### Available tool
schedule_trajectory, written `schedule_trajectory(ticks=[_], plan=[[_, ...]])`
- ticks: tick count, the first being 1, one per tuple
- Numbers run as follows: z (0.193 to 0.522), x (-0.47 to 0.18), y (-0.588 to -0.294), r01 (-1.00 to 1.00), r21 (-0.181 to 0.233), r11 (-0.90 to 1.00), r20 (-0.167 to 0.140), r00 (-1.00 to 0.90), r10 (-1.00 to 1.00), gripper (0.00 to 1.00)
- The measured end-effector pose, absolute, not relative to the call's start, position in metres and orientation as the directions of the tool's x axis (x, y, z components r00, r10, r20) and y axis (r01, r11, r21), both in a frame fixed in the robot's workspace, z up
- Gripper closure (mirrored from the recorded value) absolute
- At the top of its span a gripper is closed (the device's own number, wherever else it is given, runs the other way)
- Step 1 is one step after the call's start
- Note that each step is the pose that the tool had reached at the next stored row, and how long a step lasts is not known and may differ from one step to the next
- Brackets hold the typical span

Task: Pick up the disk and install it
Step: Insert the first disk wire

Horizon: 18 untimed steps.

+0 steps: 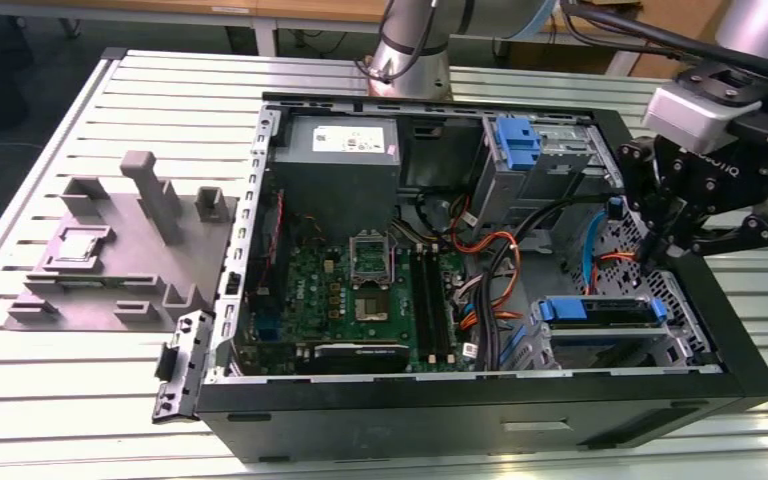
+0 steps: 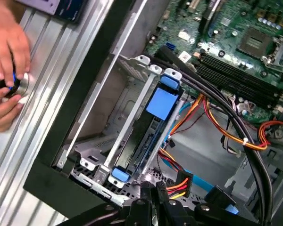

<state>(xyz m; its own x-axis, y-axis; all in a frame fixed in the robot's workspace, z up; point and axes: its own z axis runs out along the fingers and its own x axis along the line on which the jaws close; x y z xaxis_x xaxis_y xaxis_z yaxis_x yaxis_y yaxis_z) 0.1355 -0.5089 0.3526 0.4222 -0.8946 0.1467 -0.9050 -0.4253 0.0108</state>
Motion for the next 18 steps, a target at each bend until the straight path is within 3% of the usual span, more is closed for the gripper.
schedule_trajectory(ticks=[9, 18], plan=[[0.3523, 0.1354, -0.5087, -0.958, 0.011, -0.285, 0.147, 0.284, -0.948, 0.84], [0.3517, 0.1354, -0.5097, -0.961, 0.011, -0.276, 0.148, 0.275, -0.95, 0.84]])
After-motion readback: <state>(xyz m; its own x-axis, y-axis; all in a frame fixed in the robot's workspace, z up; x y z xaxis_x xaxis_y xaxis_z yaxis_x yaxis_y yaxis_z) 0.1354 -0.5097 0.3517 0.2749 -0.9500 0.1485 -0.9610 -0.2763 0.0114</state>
